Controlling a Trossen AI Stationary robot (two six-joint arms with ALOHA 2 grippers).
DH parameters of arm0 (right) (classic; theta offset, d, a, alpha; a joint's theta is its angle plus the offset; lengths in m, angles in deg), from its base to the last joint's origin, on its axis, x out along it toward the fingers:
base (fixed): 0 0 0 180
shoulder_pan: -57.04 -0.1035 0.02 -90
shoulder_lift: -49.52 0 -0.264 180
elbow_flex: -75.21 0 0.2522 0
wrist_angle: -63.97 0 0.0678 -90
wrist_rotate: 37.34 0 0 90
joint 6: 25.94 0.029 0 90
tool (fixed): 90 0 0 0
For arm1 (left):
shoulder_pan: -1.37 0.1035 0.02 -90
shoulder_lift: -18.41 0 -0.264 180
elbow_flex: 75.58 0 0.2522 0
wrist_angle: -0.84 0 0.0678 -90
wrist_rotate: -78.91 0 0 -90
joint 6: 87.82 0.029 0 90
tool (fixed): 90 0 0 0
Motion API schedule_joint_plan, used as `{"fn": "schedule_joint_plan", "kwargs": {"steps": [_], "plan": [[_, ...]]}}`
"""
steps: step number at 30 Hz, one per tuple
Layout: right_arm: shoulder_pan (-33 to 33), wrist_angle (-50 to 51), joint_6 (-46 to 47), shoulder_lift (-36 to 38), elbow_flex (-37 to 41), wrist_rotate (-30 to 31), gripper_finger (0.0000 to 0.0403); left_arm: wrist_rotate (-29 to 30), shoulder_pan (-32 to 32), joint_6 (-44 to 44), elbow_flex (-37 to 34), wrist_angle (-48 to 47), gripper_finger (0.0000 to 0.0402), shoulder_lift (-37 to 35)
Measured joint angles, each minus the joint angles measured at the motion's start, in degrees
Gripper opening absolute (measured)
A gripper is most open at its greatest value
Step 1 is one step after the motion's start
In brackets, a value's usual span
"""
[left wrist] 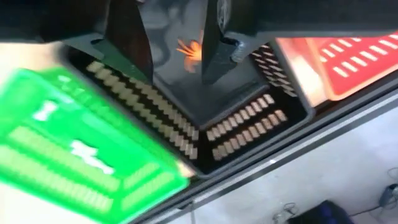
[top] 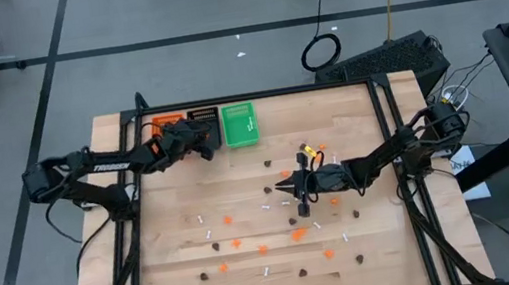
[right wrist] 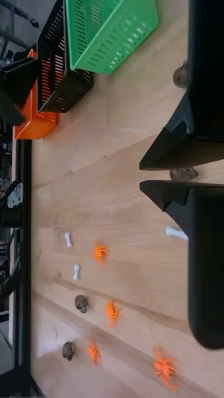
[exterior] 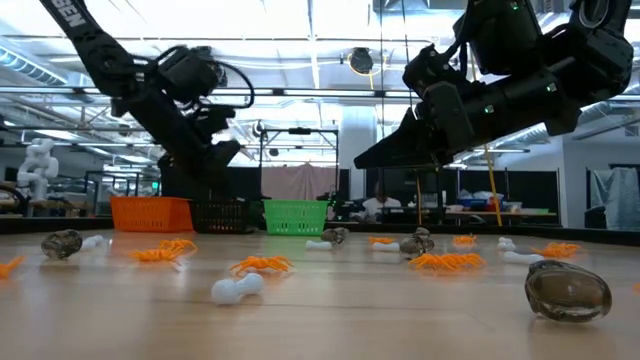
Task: Sort Halloween decoration
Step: Put the orange spider toy into the black bin
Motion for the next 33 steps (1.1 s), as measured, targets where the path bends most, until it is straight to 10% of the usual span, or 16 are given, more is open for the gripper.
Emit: {"fn": "schedule_joint_plan", "kwargs": {"steps": [12, 33], "plan": [[1.0, 16.3, 2.3, 5.7, 0.0, 3.4, 0.0024, -0.9, -17.3, 1.6, 0.5, -7.0, 0.0118, -14.3], [6.2, 16.2, 4.4, -3.4, 0.0, 1.5, 0.0119, 1.3, -34.7, 4.9, 0.4, -0.4, 0.0116, -8.6]]}}
